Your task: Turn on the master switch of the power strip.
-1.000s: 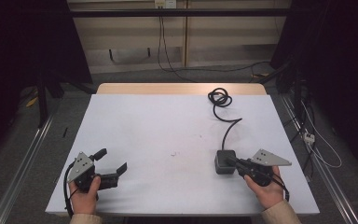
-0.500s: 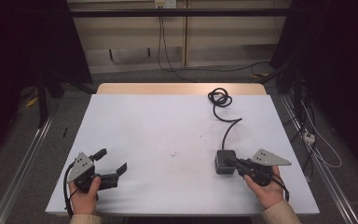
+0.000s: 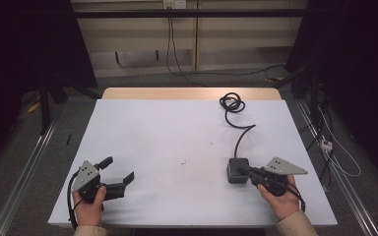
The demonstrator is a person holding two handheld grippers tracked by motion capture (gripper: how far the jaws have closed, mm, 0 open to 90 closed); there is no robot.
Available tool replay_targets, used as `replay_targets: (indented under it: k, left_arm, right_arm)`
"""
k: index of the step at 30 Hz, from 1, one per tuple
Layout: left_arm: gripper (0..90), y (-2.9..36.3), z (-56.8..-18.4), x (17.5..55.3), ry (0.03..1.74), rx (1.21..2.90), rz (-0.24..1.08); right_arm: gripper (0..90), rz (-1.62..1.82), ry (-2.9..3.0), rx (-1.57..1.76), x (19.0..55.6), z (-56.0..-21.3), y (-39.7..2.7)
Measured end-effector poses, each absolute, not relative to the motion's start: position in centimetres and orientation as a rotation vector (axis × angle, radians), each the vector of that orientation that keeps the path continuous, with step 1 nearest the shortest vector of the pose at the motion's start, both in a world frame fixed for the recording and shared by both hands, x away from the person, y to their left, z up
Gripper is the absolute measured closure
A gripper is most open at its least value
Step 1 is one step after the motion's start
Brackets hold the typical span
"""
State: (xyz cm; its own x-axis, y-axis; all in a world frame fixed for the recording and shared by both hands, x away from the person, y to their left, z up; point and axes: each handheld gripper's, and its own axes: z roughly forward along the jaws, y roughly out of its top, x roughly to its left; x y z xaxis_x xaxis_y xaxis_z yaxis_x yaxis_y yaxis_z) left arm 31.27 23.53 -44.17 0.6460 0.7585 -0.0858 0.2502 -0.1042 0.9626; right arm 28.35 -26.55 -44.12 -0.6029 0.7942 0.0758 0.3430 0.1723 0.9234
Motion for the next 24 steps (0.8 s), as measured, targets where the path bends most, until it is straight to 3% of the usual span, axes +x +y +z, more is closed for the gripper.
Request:
replay_targets:
  k: [24]
  left_arm:
    - [4.3, 23.48, -44.18, 31.28, 0.834, 1.666, 0.525]
  right_arm:
    - [90.0, 1.397, 2.039, 1.065, 28.26, -44.07, -26.34]
